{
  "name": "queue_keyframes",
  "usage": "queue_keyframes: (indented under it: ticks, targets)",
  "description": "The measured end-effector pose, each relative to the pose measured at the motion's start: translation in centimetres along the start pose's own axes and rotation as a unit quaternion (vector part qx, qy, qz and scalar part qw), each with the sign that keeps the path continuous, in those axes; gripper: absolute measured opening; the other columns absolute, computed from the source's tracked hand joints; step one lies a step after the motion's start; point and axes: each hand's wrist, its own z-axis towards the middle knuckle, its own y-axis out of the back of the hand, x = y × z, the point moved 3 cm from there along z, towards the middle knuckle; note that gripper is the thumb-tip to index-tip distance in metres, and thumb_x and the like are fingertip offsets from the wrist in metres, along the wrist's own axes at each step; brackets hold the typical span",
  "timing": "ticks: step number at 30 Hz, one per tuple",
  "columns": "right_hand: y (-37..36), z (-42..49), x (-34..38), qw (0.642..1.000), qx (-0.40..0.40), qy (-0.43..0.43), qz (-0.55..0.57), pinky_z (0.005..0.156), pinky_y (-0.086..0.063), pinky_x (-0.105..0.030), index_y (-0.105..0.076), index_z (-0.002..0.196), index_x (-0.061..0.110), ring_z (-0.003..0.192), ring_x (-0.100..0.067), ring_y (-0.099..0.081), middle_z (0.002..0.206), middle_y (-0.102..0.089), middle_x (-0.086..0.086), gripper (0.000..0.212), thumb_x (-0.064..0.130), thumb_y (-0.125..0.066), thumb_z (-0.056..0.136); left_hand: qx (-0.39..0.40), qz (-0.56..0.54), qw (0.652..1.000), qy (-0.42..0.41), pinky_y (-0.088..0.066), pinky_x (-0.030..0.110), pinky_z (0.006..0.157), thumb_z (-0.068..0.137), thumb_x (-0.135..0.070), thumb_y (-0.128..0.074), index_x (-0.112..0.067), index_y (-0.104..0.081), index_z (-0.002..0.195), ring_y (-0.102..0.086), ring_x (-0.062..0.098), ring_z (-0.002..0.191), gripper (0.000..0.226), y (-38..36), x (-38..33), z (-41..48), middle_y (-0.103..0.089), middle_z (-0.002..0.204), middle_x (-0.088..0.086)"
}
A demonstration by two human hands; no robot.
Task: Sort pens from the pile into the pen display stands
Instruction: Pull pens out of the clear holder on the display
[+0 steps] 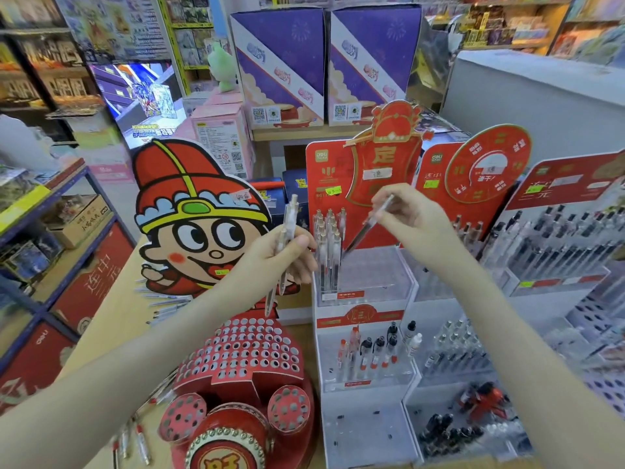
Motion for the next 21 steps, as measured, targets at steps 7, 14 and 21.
queue_keyframes:
  ticks: [7, 14, 21]
  targets:
    - [-2.5, 1.3, -1.3, 0.986, 0.126, -0.010, -0.108, 0.083, -0.042, -0.017, -0.053, 0.111, 0.031, 0.094, 0.001, -0.056, 0.101, -0.060, 0.010, 0.029, 0.007, -0.052, 0.094, 0.000, 0.034, 0.999, 0.002, -0.042, 0.019, 0.053, 0.102, -0.017, -0.039, -0.017, -0.041, 0.097, -0.050, 0.007, 0.052, 0.006, -0.1, 0.4, 0.3, -0.064, 0.067, -0.006]
    - [-3.6, 1.5, -1.4, 0.994, 0.072, -0.032, -0.071, 0.074, -0.041, -0.009, -0.045, 0.099, 0.019, 0.088, 0.001, -0.060, 0.084, -0.066, 0.011, 0.020, 0.010, -0.061, 0.090, 0.013, 0.011, 1.000, 0.009, -0.049, 0.023, 0.060, 0.100, -0.023, -0.041, -0.018, -0.035, 0.089, -0.058, 0.012, 0.061, 0.014, -0.3, 0.5, 0.0, -0.068, 0.076, -0.003]
    - [-3.0, 1.3, -1.5, 0.995, 0.076, -0.052, -0.048, 0.079, -0.043, -0.009, -0.058, 0.092, 0.022, 0.088, 0.003, -0.062, 0.087, -0.068, 0.013, 0.017, 0.007, -0.063, 0.087, -0.001, -0.010, 1.000, 0.007, -0.053, 0.022, 0.069, 0.092, -0.032, -0.045, -0.015, -0.049, 0.092, -0.066, 0.012, 0.074, 0.018, 0.0, 0.8, 0.0, -0.072, 0.085, -0.003]
